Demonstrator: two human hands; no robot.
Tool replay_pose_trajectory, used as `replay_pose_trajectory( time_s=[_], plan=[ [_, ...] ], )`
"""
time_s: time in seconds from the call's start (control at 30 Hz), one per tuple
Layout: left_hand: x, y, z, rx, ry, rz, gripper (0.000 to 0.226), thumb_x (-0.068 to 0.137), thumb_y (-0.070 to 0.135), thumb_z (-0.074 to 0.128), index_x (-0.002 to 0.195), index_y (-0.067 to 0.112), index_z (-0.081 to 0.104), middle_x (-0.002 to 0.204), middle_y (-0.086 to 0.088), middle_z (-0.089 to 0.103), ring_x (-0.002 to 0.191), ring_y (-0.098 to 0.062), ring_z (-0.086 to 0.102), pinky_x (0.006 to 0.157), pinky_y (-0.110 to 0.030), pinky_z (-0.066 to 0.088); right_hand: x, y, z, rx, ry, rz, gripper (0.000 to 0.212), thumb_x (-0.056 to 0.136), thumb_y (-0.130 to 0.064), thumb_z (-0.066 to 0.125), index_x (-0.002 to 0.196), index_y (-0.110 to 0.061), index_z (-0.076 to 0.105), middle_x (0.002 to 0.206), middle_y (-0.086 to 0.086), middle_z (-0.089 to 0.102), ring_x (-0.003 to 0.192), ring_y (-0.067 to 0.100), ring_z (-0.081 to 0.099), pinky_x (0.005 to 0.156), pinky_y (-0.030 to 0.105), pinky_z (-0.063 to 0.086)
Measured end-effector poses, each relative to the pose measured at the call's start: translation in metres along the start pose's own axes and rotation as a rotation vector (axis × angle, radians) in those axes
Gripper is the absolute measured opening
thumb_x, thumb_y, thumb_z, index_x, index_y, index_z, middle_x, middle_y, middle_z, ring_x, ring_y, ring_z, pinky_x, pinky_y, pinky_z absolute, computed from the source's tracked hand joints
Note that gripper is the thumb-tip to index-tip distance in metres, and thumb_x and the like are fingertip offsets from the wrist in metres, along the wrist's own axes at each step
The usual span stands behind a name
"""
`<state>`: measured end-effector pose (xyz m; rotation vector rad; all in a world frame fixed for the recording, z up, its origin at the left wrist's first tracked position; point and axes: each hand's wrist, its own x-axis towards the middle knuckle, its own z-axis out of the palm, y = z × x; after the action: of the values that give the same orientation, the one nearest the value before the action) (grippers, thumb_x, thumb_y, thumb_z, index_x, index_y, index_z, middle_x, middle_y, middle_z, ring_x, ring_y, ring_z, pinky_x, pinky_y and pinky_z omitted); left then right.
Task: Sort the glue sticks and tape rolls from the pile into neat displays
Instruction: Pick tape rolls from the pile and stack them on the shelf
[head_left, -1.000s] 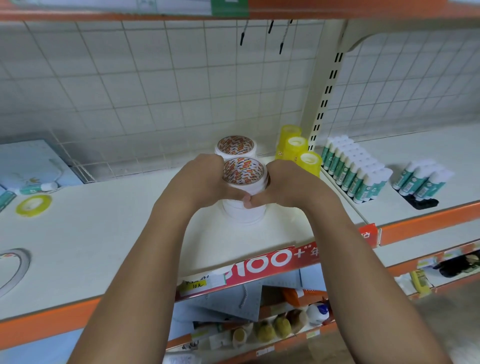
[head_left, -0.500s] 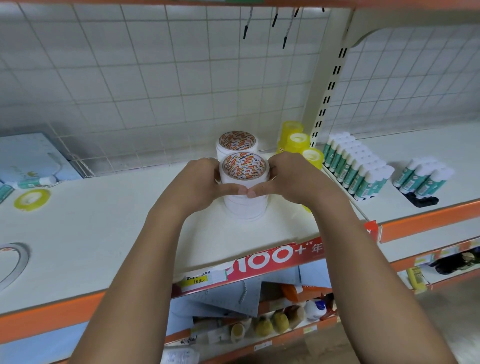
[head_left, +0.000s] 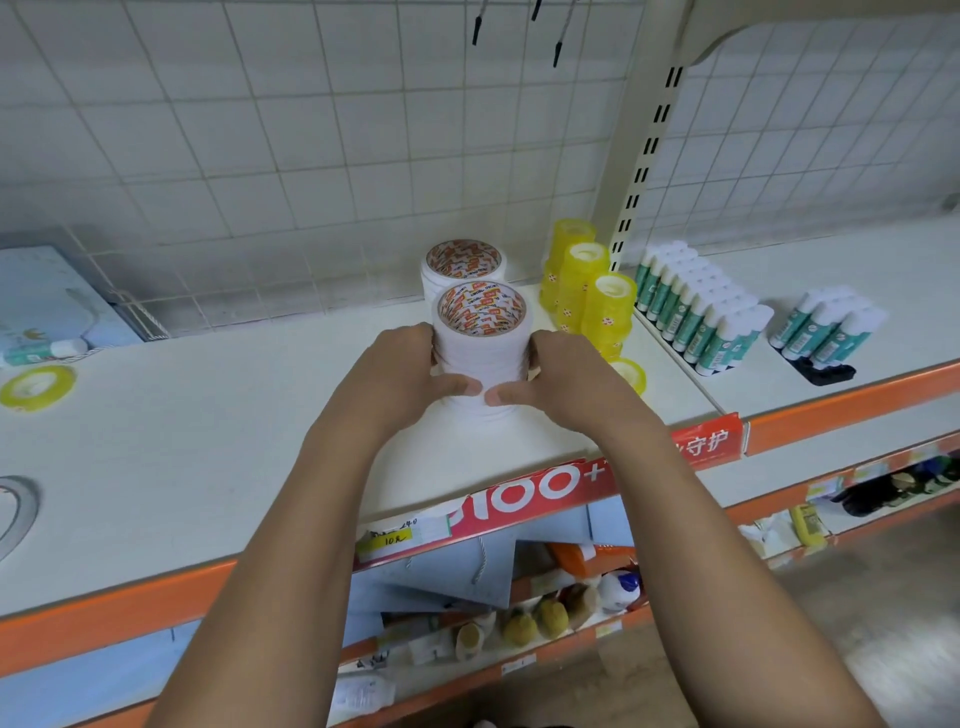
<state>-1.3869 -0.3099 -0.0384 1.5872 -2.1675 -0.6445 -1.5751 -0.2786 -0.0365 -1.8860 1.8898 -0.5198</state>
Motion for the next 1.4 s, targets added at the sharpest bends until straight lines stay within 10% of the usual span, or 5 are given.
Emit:
replay_pose_trajectory(
  time_s=[0.2, 0.43, 0.8, 1.4],
  plan=[
    [-0.018, -0.021, -0.003, 0.069, -0.029, -0.077, 0.064, 0.071, 0.055, 0.077, 0.115, 0.012, 0.061, 0.106, -0.002, 0.066, 0.088, -0.017, 0.059, 0.076, -0.032, 0.048, -0.036, -0.014, 0.009, -0.194, -0.066, 0.056, 0.053, 0.078, -0.058, 0.070, 0.099, -0.010, 0.064, 0.100, 0.007, 0.063, 0.097, 0.025, 0.059, 0.075, 0.035, 0.047],
    [-0.077, -0.081, -0.052, 0.183, 0.120, -0.060, 0.025, 0.087, 0.051, 0.063, 0.100, 0.030, 0.064, 0.095, 0.016, 0.067, 0.089, -0.011, 0.060, 0.073, -0.031, 0.047, -0.035, -0.112, 0.064, -0.059, -0.070, -0.240, 0.017, 0.090, -0.036, 0.062, 0.096, -0.021, 0.068, 0.097, -0.004, 0.069, 0.096, 0.019, 0.061, 0.085, 0.037, 0.051],
    [-0.208, -0.224, -0.169, 0.284, 0.317, -0.320, 0.025, 0.089, 0.043, 0.061, 0.105, 0.024, 0.066, 0.103, 0.005, 0.066, 0.096, -0.017, 0.061, 0.073, -0.031, 0.048, -0.019, -0.293, 0.189, 0.096, -0.141, -0.519, 0.015, 0.089, -0.029, 0.064, 0.100, -0.020, 0.068, 0.096, -0.005, 0.070, 0.090, 0.015, 0.063, 0.084, 0.036, 0.051],
    [-0.225, -0.350, -0.237, 0.219, 0.338, -0.286, 0.017, 0.089, 0.036, 0.062, 0.101, 0.025, 0.067, 0.107, 0.006, 0.059, 0.097, -0.018, 0.059, 0.068, -0.030, 0.040, 0.000, -0.397, 0.258, 0.019, -0.125, -0.418, 0.014, 0.090, -0.020, 0.061, 0.101, -0.019, 0.069, 0.098, -0.003, 0.070, 0.091, 0.018, 0.064, 0.083, 0.036, 0.052]
  ],
)
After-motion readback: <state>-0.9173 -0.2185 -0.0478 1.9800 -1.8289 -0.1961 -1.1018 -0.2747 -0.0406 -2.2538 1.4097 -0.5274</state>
